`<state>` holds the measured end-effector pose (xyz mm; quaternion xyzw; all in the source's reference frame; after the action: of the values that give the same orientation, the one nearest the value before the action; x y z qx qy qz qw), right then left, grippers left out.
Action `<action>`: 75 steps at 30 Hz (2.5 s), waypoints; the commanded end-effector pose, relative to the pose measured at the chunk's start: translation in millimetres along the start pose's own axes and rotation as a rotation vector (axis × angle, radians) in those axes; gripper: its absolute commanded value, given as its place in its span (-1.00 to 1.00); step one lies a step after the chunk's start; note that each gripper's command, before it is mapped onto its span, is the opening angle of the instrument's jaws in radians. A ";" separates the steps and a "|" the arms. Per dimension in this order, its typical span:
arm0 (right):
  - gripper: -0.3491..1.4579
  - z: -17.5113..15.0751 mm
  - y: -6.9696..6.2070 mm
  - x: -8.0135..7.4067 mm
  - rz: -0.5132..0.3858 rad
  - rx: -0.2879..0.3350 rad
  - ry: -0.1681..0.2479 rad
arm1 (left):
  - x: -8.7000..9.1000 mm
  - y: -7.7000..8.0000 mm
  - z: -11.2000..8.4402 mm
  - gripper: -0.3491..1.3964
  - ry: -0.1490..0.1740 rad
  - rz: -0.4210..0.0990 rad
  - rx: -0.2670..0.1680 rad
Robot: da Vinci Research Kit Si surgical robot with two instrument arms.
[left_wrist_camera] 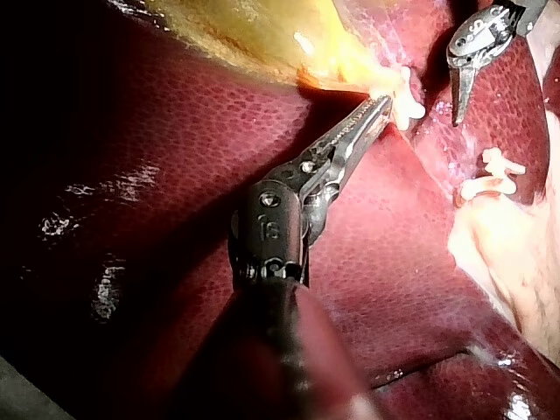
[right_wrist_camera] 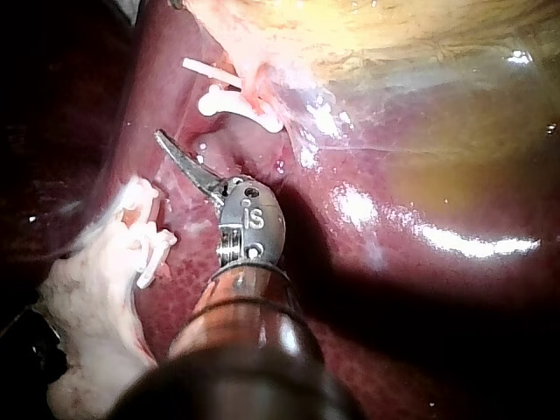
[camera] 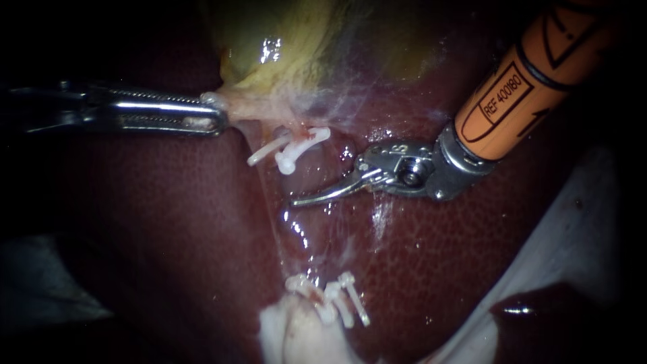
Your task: Go back from the cut right tube
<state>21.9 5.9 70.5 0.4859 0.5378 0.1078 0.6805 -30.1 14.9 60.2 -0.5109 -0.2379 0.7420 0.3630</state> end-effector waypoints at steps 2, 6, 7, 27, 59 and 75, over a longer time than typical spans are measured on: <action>-1.00 0.0 -0.1 -0.1 -0.002 0.011 0.023 | 0.0 0.0 0.0 -1.00 0.000 0.001 -0.001; 0.32 0.4 -0.4 0.1 -0.005 0.009 0.056 | 0.0 0.0 0.0 -1.00 0.000 0.001 -0.001; 0.43 0.6 -0.5 0.1 -0.005 0.009 0.056 | 0.0 0.0 0.0 -1.00 0.000 0.001 -0.001; 0.97 -3.5 -5.5 0.3 -0.096 -0.252 0.117 | -0.2 -0.7 -0.3 -1.00 0.000 0.002 -0.001; 0.99 -7.7 -14.9 2.5 -0.304 -0.758 -0.388 | -1.8 -2.0 1.9 -1.00 0.008 0.011 0.018; 0.99 -7.8 -15.0 2.4 -0.299 -0.722 -0.384 | -4.4 -3.5 5.6 -1.00 -0.017 0.010 0.012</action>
<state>10.7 4.2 57.7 0.1447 0.3938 0.0969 0.9025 -33.4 13.7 67.4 -0.5036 -0.2337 0.7497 0.3603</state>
